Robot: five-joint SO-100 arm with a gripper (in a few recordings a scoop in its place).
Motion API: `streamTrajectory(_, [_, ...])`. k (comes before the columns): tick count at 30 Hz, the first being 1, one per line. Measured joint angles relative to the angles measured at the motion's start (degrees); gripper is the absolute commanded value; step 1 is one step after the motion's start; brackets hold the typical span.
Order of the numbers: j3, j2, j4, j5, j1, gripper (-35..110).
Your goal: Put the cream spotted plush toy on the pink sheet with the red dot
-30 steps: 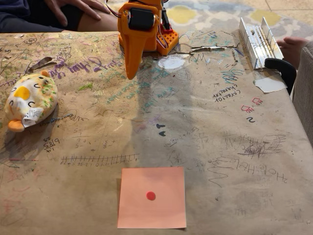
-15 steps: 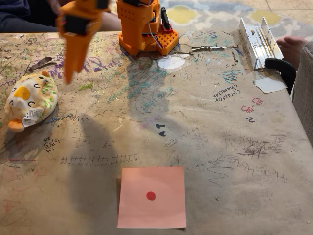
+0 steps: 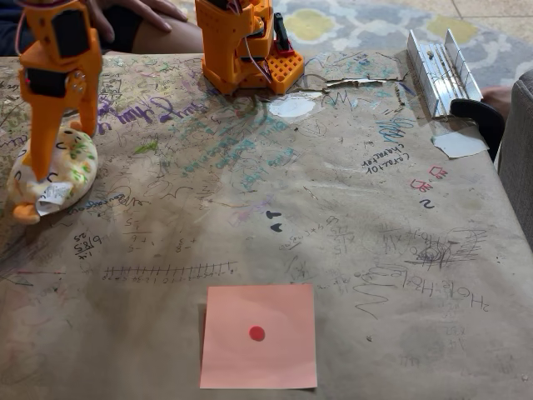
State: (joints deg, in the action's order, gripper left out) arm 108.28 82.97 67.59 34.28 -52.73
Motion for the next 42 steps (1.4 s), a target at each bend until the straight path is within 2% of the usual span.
streamTrajectory(10, [-12.30,-9.76,5.27,-1.85,-0.09,38])
streamTrajectory(12, [-15.29,-11.51,6.68,-2.11,0.26,25])
streamTrajectory(14, [-17.23,-12.04,6.77,-2.81,0.44,3])
streamTrajectory(15, [-17.84,-12.04,6.68,-3.43,0.62,1])
streamTrajectory(24, [-13.89,-6.24,6.42,-4.39,4.31,0])
streamTrajectory(29, [-3.34,4.48,3.69,-4.48,7.38,0])
streamTrajectory(32, [6.59,16.44,-1.76,-5.27,11.34,0])
streamTrajectory(36, [19.86,36.30,-1.93,-11.07,19.95,0])
streamTrajectory(42, [26.37,66.01,2.55,-18.28,31.38,0])
